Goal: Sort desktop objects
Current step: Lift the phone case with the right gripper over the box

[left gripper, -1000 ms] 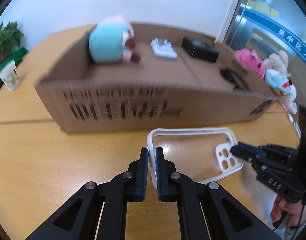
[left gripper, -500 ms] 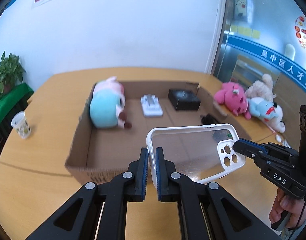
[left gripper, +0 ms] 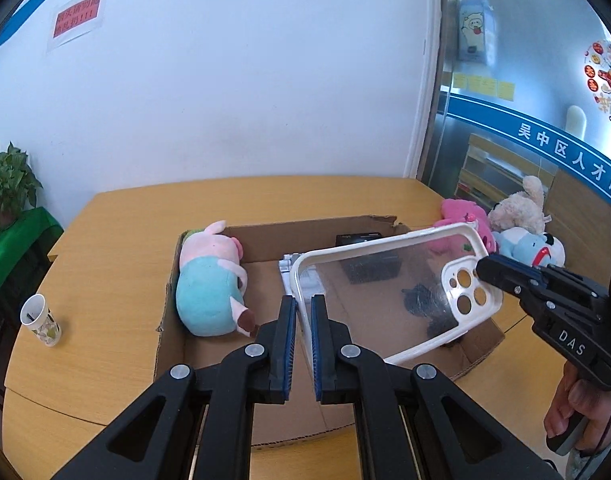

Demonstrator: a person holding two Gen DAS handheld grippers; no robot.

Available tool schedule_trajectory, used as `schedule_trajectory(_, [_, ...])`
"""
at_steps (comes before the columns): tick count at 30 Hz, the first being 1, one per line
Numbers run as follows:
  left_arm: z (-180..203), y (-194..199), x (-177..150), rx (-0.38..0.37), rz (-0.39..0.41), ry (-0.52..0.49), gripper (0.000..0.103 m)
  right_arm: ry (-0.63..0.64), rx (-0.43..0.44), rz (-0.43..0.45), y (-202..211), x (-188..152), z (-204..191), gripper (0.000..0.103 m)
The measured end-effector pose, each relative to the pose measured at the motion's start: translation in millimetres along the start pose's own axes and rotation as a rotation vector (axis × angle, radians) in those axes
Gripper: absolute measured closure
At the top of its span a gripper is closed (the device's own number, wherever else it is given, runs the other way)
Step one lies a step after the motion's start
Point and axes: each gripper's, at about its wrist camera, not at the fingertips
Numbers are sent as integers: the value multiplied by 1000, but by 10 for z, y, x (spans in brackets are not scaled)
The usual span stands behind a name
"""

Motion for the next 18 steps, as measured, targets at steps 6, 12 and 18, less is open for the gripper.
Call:
schedule_trajectory(6, [-233,-230,-56,48,-50,30,99,12,50,-73,-420,-42,-58,93])
schedule_trajectory(12, [-403,-581,-167,100,-127,29,99,-12,72,-147,-868,-189,-65,93])
schedule_trajectory(18, [-561,-1000,-344,146,-253,33,99,-107,126,-312,-1370,-392,20,93])
Point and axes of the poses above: each gripper's, at about its wrist camera, not at the fingertips, and y roughly against the way its jaws point, z to its right, x to its top, and after that the axes turned 11 degrees about x, right-handed
